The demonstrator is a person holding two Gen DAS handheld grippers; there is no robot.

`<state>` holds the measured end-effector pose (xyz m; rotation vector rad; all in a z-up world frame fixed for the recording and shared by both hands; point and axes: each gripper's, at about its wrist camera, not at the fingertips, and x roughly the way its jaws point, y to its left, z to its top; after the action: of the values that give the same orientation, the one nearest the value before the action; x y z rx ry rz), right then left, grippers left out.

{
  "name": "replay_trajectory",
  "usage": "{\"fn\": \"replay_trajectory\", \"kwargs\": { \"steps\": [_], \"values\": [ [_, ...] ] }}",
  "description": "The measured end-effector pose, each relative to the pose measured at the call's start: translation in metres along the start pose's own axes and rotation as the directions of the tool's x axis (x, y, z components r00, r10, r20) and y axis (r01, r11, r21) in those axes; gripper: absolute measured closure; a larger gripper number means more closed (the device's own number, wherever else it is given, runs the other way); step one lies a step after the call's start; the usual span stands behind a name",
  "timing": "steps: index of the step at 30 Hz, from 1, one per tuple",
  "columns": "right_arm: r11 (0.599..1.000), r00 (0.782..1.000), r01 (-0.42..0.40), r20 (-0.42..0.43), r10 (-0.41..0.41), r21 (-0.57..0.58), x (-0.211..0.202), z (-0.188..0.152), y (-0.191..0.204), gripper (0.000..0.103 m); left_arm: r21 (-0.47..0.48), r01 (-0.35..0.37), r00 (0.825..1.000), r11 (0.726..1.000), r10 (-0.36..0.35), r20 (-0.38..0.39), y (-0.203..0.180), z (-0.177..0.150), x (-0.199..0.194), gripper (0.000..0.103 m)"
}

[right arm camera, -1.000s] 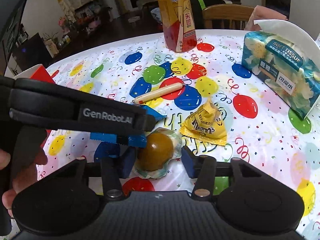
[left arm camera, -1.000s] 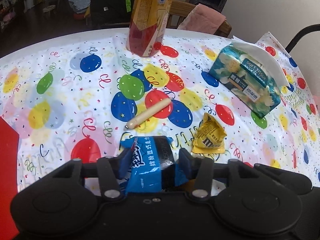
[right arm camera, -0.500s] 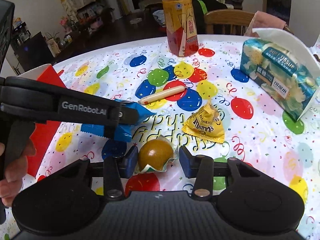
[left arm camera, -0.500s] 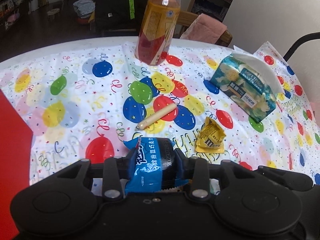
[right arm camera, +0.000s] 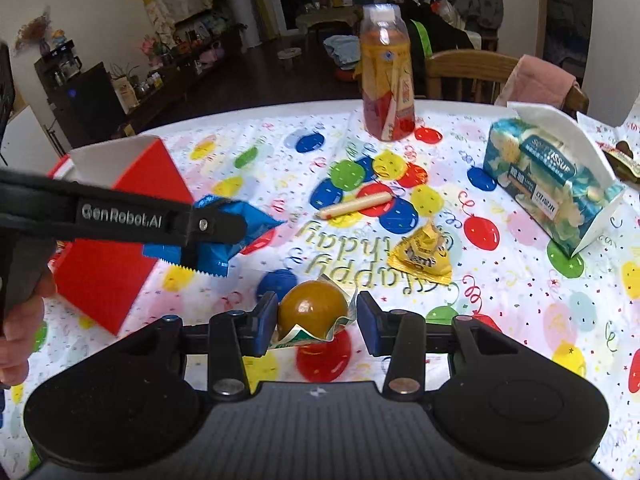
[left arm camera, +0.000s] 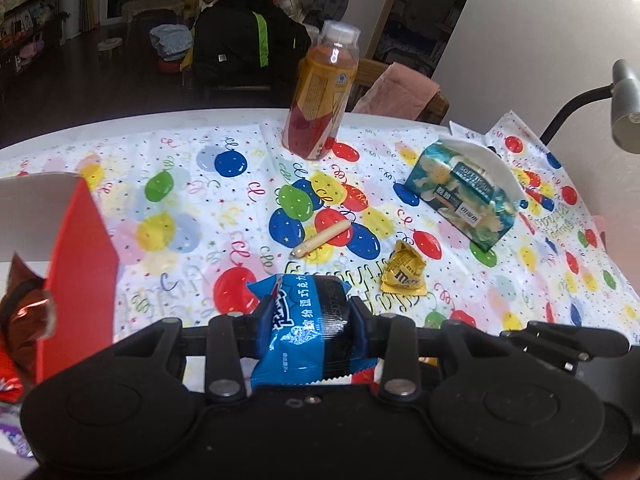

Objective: Organize snacks
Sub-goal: 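Carry the blue packet with the left gripper while the right gripper carries the brown candy to the box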

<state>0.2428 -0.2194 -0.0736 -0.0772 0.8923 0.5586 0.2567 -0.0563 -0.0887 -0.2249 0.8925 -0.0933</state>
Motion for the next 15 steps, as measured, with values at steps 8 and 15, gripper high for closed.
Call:
{"fn": "replay_trajectory", "kwargs": {
  "steps": [8, 15],
  "values": [
    [0.998, 0.998, -0.026, 0.059, 0.029, -0.06, -0.036, 0.011, 0.037, 0.061, -0.02, 0.005, 0.999, 1.0, -0.004, 0.037, 0.02, -0.014, -0.044, 0.067],
    [0.99, 0.994, -0.058, 0.084, 0.07, -0.129, -0.052, 0.024, 0.081, 0.061, -0.033, 0.003, 0.997, 0.999, 0.0, 0.079, 0.044, -0.02, -0.086, 0.067]
  ]
}}
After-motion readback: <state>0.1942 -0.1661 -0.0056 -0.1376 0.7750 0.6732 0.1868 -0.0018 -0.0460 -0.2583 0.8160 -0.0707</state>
